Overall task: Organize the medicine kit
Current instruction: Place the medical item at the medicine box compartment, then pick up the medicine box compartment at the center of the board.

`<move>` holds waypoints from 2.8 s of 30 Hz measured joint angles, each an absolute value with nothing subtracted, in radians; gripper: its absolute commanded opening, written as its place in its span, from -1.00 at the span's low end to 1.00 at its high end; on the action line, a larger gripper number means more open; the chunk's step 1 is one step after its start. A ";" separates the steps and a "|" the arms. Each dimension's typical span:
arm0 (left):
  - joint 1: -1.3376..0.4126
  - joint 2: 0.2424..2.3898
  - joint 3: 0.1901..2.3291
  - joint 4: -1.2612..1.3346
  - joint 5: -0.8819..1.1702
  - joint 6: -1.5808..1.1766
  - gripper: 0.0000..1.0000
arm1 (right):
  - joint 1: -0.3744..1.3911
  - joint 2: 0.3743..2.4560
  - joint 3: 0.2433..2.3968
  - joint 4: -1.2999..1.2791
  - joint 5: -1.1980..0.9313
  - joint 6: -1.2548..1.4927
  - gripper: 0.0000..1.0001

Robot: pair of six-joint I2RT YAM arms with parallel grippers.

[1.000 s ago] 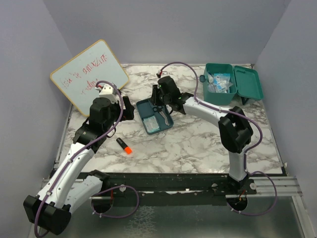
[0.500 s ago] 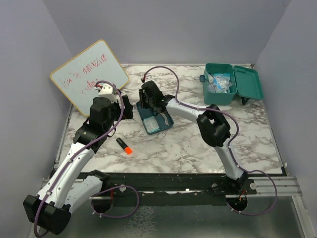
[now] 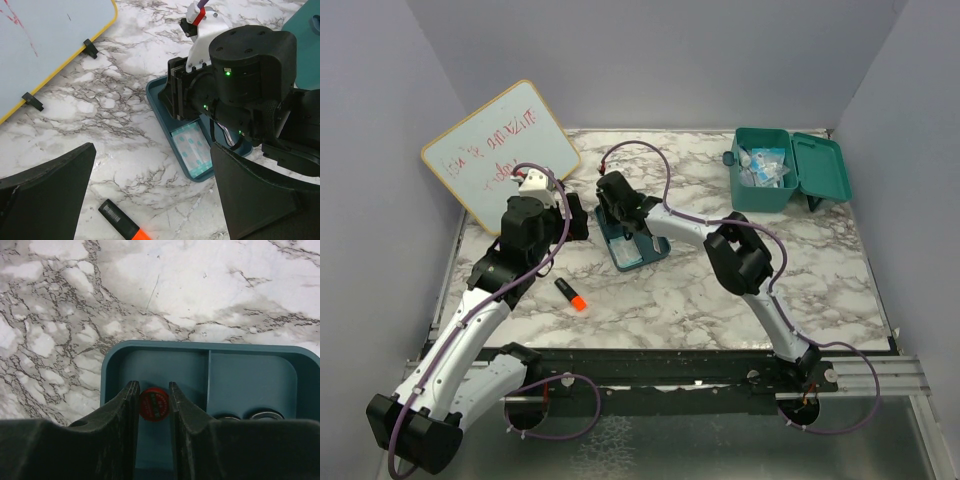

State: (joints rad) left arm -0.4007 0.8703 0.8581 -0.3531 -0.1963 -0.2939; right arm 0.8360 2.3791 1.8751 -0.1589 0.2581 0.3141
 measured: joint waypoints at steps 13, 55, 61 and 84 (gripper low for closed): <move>-0.402 0.869 0.858 -0.353 -0.199 -0.290 0.98 | 0.837 2.377 1.879 -0.200 0.298 0.289 -0.05; -0.402 0.864 0.858 -0.353 -0.199 -0.289 0.98 | 0.837 2.122 1.616 -0.358 0.245 0.288 -0.45; -0.402 0.864 0.858 -0.353 -0.199 -0.290 0.98 | 0.837 2.138 1.616 -0.364 0.245 0.289 -0.50; -0.408 0.864 0.858 -0.353 -0.199 -0.288 0.98 | 0.837 2.159 1.631 -0.380 0.244 0.294 -0.99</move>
